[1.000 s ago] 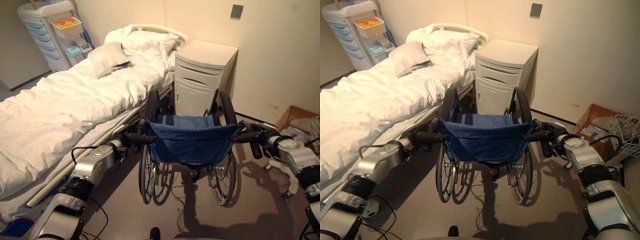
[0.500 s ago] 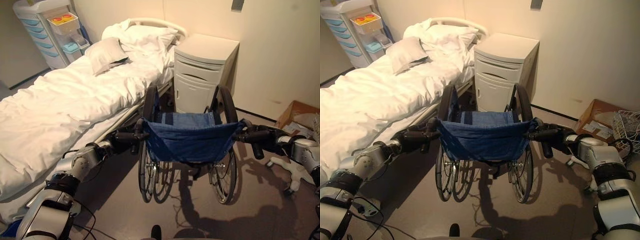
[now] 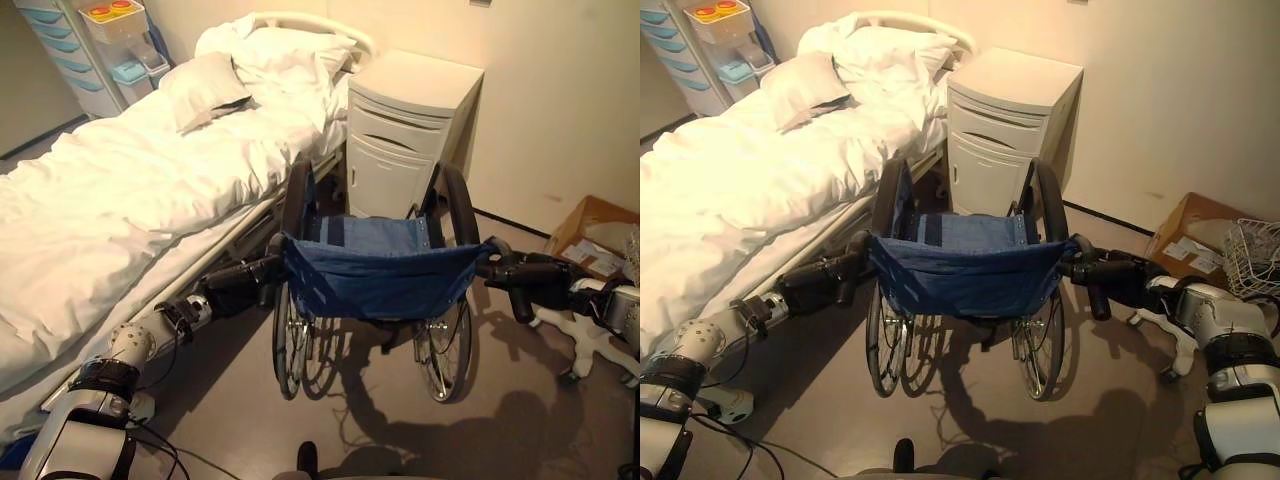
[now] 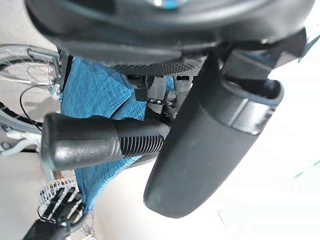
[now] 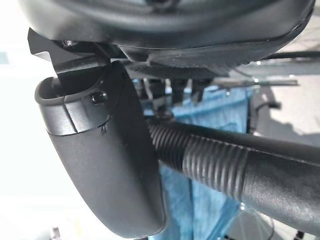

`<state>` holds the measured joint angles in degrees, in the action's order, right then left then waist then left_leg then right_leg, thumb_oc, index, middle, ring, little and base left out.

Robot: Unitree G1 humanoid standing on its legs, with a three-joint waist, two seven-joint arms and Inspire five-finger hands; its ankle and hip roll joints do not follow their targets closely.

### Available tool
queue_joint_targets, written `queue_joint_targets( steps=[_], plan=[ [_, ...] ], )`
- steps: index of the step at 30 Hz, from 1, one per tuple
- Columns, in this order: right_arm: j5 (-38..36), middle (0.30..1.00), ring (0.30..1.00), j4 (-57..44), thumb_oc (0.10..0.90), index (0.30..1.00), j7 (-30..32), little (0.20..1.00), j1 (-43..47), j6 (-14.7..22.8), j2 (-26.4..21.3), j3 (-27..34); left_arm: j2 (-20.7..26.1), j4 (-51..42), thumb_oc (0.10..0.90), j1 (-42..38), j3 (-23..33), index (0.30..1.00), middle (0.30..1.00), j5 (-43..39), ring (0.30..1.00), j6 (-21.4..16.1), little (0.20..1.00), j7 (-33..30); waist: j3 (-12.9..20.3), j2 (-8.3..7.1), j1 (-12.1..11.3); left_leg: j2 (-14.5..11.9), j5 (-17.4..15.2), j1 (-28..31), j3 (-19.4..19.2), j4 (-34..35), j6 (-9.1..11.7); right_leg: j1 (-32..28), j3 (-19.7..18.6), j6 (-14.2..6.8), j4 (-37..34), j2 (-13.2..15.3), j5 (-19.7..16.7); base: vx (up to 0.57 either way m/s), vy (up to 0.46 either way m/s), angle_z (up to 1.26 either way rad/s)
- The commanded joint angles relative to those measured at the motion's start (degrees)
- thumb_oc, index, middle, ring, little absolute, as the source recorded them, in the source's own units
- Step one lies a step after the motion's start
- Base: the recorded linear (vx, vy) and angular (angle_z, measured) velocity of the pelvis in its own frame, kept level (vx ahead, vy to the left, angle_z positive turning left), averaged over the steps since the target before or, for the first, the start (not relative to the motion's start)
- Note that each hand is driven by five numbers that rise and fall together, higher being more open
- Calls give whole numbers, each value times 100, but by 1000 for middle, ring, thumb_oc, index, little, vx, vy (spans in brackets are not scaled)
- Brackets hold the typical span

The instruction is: Push the wheelchair next to the bed

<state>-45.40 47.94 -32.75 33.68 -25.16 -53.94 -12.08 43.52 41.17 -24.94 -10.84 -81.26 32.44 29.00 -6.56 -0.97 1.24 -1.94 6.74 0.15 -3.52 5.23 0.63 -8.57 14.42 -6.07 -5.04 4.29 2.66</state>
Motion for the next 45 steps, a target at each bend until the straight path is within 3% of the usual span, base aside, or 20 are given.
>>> queue_joint_targets(
  steps=[1, 4, 8, 10, 13, 17, 24, 26, 28, 30, 31, 32, 33, 34, 35, 37, 38, 42, 45],
  plan=[
    [233, 900, 900, 620, 800, 900, 256, 900, 297, 215, -1203, 393, 635, 801, 800, -87, 1361, 900, 900, -2084, 900, 670, 900, 431, 521, -100, -168, 174, -864, 672, -211, -23, 218, 125, -248, -162, 394, 138, -101, 0, 0, 0],
    [319, 900, 900, 691, 800, 900, 293, 900, 290, 251, -1204, 434, 633, 775, 800, -53, 1455, 900, 900, -2442, 900, 730, 900, 470, 528, -101, -174, 172, -878, 676, -214, -23, 218, 124, -242, -161, 409, 147, -85, 0, 0, 0],
    [401, 900, 900, 687, 800, 900, 434, 900, 252, 292, -1134, 520, 527, 613, 800, -11, 1585, 900, 900, -2921, 900, 574, 900, 19, 519, -108, -193, 163, -889, 690, -214, -23, 224, 124, -230, -163, 445, 162, -64, 0, 0, 0],
    [243, 900, 900, 668, 800, 900, 577, 900, 205, 441, -1029, 614, 266, 663, 800, 68, 1743, 900, 900, -3174, 900, 196, 900, -358, 522, -124, -218, 169, -906, 697, -197, -23, 207, 126, -222, -156, 460, 163, -49, 0, 0, 0],
    [-43, 900, 900, 506, 800, 900, 948, 900, 120, 574, -798, 809, -147, 801, 800, 263, 2029, 900, 900, -3174, 900, 80, 900, -407, 524, -151, -220, 179, -926, 696, -186, -23, 199, 131, -214, -147, 478, 168, -20, 0, 0, 0],
    [-804, 900, 900, 211, 800, 900, 1309, 900, -217, 565, -437, 1258, -731, 760, 800, 614, 2283, 900, 900, -3174, 900, 126, 900, -208, 531, -178, -196, 184, -955, 702, -177, -23, 182, 131, -223, -136, 477, 158, 5, 0, 0, 0],
    [-960, 900, 900, 279, 800, 900, 1405, 900, -600, 780, -191, 1742, -1410, 647, 800, 678, 2380, 900, 900, -3174, 900, -203, 900, 309, 532, -246, -182, 176, -1004, 739, -200, -23, 173, 122, -242, -141, 488, 156, 17, 0, 0, 0],
    [-1265, 900, 900, 291, 800, 900, 1379, 900, -613, 626, -157, 1809, -1619, 557, 800, 672, 2399, 900, 900, -3174, 900, -488, 900, 127, 532, -270, -175, 167, -1003, 744, -203, -23, 181, 121, -249, -138, 487, 154, 14, 0, 0, 0],
    [-1378, 900, 900, 284, 800, 900, 1424, 900, -630, 522, -139, 1878, -1746, 400, 800, 699, 2408, 900, 900, -3174, 900, -868, 900, -491, 532, -291, -168, 169, -995, 740, -203, -23, 190, 135, -259, -139, 499, 152, 4, -25, -8, 0],
    [-1292, 900, 900, 212, 800, 900, 1540, 900, -672, 508, -136, 1864, -1657, 62, 800, 748, 2263, 900, 900, -3174, 900, -1211, 900, -1053, 524, -301, -154, 160, -975, 732, -208, -23, 199, 149, -258, -143, 508, 152, -6, 0, 0, 0],
    [-1295, 900, 900, 170, 800, 900, 1567, 900, -696, 488, -150, 1863, -1498, -140, 800, 811, 2099, 900, 900, -3174, 900, -1569, 900, -1436, 519, -295, -157, 151, -963, 727, -216, -23, 198, 154, -257, -138, 504, 152, -17, 0, 0, 0],
    [-1286, 900, 900, 167, 800, 900, 1539, 900, -738, 480, -171, 1886, -1398, -215, 800, 876, 1983, 900, 900, -2678, 900, -1806, 900, -1569, 511, -288, -166, 142, -954, 724, -226, -23, 196, 158, -251, -138, 502, 152, -26, 0, 0, 0],
    [-1277, 900, 900, 187, 800, 900, 1505, 900, -759, 483, -183, 1899, -1375, -207, 800, 890, 1956, 900, 900, -2352, 900, -1880, 900, -1531, 505, -286, -172, 141, -960, 733, -227, -23, 194, 151, -244, -142, 506, 152, -22, 0, 0, 0],
    [-1273, 900, 900, 232, 800, 900, 1451, 900, -779, 495, -214, 1897, -1277, -150, 800, 926, 1883, 900, 900, -1527, 900, -2165, 900, -1544, 491, -273, -187, 136, -954, 742, -223, -23, 189, 147, -242, -145, 516, 154, -27, -19, 0, 4],
    [-1276, 900, 900, 258, 800, 900, 1430, 900, -783, 495, -256, 1887, -1078, -60, 800, 967, 1724, 900, 900, -378, 900, -2693, 900, -1493, 472, -249, -206, 138, -944, 742, -216, -23, 184, 149, -226, -154, 521, 161, -42, -21, 1, 5],
    [-1322, 900, 900, 262, 800, 900, 1437, 900, -798, 504, -280, 1868, -978, -49, 800, 956, 1623, 900, 900, -178, 900, -2842, 900, -1301, 462, -233, -219, 145, -935, 740, -208, -23, 177, 151, -211, -160, 529, 161, -48, -18, 9, 4],
    [-1325, 900, 900, 405, 800, 900, 1329, 900, -843, 546, -297, 1896, -826, -56, 800, 958, 1475, 900, 900, -41, 900, -3058, 900, -667, 448, -197, -251, 158, -923, 719, -196, -23, 156, 166, -189, -166, 538, 167, -61, -17, 16, 4],
    [-1360, 900, 900, 535, 800, 900, 1107, 900, -997, 640, -117, 2013, -1010, -8, 800, 1099, 1444, 900, 900, -776, 900, -2862, 900, -199, 428, -176, -292, 177, -929, 711, -183, -23, 129, 174, -182, -150, 542, 169, -63, 0, 0, 0],
    [-1779, 900, 900, 489, 800, 900, 1081, 900, -1100, 462, 137, 2180, -1438, 243, 800, 1320, 1593, 900, 900, -1113, 900, -2535, 900, -11, 412, -205, -285, 190, -959, 722, -161, -23, 121, 184, -209, -129, 580, 153, -26, 0, 0, 0]
  ],
)
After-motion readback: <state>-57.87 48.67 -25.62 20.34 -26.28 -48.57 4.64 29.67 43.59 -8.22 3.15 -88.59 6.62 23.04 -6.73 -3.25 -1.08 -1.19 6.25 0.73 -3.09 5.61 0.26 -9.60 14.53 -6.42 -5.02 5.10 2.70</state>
